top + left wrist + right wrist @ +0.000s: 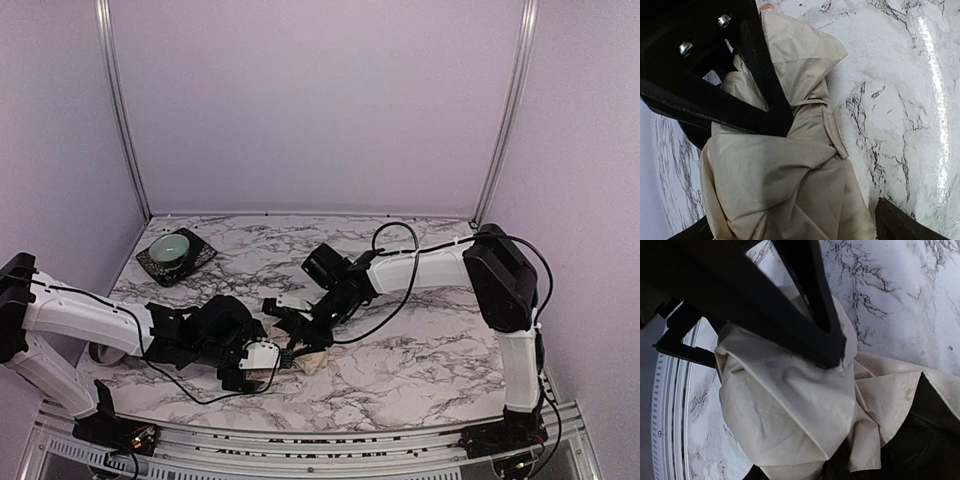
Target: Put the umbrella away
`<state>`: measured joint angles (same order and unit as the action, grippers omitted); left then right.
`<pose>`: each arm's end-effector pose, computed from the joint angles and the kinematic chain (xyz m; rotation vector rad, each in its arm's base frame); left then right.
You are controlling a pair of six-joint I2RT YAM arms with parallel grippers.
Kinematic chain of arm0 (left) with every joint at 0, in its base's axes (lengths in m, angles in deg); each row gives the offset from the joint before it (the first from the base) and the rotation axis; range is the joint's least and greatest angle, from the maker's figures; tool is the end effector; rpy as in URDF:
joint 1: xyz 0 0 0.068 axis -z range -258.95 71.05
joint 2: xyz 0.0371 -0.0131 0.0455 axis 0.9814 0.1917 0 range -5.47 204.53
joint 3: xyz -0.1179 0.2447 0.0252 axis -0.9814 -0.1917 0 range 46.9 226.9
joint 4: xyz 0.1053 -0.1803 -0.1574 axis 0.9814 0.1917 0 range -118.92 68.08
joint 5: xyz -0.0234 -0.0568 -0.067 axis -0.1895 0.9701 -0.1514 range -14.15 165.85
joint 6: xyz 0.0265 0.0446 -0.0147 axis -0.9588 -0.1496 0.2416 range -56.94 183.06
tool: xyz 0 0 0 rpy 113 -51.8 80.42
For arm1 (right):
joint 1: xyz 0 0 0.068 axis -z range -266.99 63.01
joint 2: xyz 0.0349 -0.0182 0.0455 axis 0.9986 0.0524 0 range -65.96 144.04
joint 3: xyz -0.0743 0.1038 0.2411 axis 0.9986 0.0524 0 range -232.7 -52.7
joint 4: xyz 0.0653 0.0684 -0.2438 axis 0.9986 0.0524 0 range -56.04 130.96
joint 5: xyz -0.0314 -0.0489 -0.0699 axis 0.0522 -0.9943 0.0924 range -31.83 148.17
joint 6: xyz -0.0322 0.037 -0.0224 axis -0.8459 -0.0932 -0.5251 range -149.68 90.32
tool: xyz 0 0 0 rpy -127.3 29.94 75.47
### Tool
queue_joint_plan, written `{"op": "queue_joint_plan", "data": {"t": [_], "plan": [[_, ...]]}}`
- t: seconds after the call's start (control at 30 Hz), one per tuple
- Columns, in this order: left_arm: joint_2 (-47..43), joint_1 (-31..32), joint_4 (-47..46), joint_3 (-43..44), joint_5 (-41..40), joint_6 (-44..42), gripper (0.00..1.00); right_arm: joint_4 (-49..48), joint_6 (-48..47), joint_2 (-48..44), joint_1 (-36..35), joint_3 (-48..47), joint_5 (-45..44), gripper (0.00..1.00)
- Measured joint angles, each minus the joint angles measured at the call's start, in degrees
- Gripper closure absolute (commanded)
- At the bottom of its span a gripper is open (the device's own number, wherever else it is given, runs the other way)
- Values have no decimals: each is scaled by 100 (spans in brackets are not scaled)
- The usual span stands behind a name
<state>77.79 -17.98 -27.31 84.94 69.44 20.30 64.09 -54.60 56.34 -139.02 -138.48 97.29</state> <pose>0.1390 -0.2421 0.1643 1.8402 1.5119 -0.0174 0.2493 0.3559 0.1458 -1.8448 2.0010 1.0689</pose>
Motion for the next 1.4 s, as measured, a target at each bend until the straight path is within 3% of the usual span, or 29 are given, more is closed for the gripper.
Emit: {"op": "queue_joint_plan", "data": {"t": [0.1, 0.2, 0.5, 0.67, 0.83, 1.07, 1.3, 1.37, 1.4], "plan": [[243, 0, 46, 177, 35, 129, 21, 20, 326, 74, 120, -20, 306, 74], [503, -2, 179, 411, 57, 328, 48, 46, 614, 85, 181, 13, 455, 73], [789, -262, 691, 979, 695, 553, 73, -181, 1207, -227, 310, 531, 699, 52], [1049, -474, 994, 1375, 1233, 586, 77, -459, 1458, -848, 487, 1204, 675, 44], [1537, -807, 1602, 2048, 1773, 614, 77, -748, 1574, -1628, 643, 1735, 455, 43], [1886, -994, 2192, 2544, 2210, 623, 76, -1985, 1438, -3418, 553, 3195, -533, 44], [2114, -1150, 2586, 2852, 2562, 610, 75, -3556, 190, -5029, -833, 5115, -2564, 38], [2177, -1187, 2675, 2931, 2647, 603, 75, -3786, -192, -4979, -1161, 5278, -3047, 32], [2216, -1204, 2734, 2981, 2699, 597, 75, -3884, -396, -4868, -1316, 5287, -3351, 24]]}}
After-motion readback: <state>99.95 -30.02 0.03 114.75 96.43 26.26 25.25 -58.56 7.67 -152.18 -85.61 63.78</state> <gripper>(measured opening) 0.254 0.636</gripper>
